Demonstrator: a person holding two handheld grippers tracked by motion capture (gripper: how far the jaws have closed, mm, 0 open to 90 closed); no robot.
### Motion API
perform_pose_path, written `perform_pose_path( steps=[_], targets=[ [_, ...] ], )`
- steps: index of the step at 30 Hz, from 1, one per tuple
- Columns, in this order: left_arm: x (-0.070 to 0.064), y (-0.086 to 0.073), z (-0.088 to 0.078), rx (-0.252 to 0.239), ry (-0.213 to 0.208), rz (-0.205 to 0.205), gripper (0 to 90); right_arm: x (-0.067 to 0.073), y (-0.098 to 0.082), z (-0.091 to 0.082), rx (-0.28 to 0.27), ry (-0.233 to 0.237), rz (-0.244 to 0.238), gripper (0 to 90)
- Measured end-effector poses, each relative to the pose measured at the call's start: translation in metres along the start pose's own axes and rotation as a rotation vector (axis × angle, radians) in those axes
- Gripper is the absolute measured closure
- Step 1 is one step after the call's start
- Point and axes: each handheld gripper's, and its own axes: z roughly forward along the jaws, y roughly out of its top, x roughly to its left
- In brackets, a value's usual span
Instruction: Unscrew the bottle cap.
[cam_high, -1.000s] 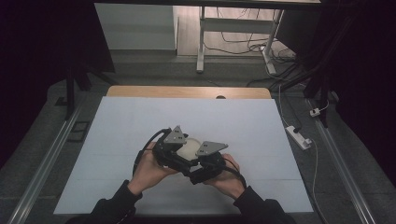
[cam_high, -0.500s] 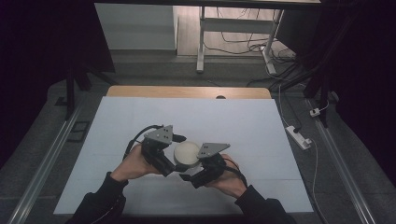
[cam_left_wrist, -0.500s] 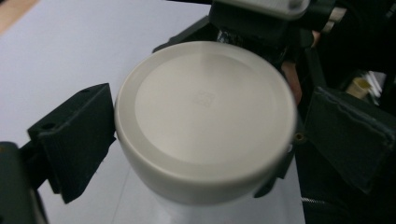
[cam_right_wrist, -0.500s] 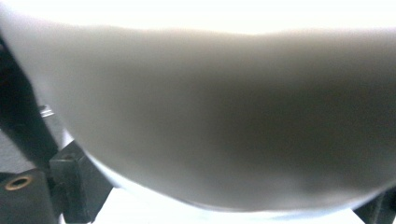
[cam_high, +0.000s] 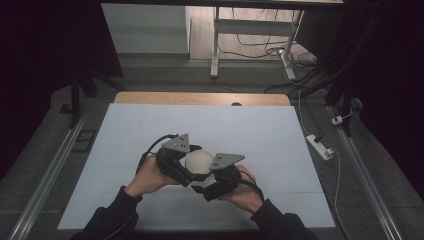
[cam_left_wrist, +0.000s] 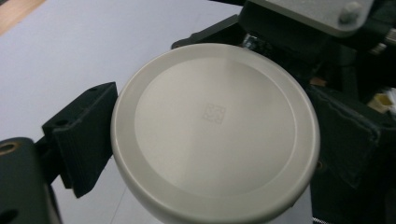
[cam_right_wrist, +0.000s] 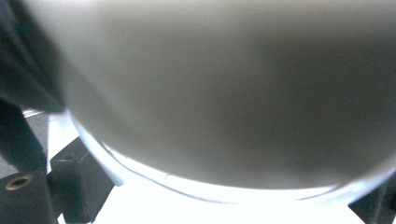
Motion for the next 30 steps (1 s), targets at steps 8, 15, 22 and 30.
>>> perform_pose_path(
  steps=[8, 15, 22, 30],
  targets=[
    [-0.005, 0.005, -0.003, -0.007, 0.046, -0.03, 8.0, -0.001, -0.001, 0.0, -0.006, -0.011, 0.006, 7.1],
    [-0.002, 0.005, -0.008, -0.028, 0.052, -0.051, 8.0, -0.001, -0.003, 0.002, 0.004, -0.009, 0.005, 7.2],
    [-0.001, 0.003, -0.017, -0.04, 0.074, -0.066, 8.1, -0.005, -0.004, 0.0, 0.003, -0.023, 0.015, 7.1],
    [-0.001, -0.002, -0.027, -0.044, 0.102, -0.074, 8.1, -0.012, -0.006, -0.003, -0.008, -0.048, 0.025, 7.1]
  ],
)
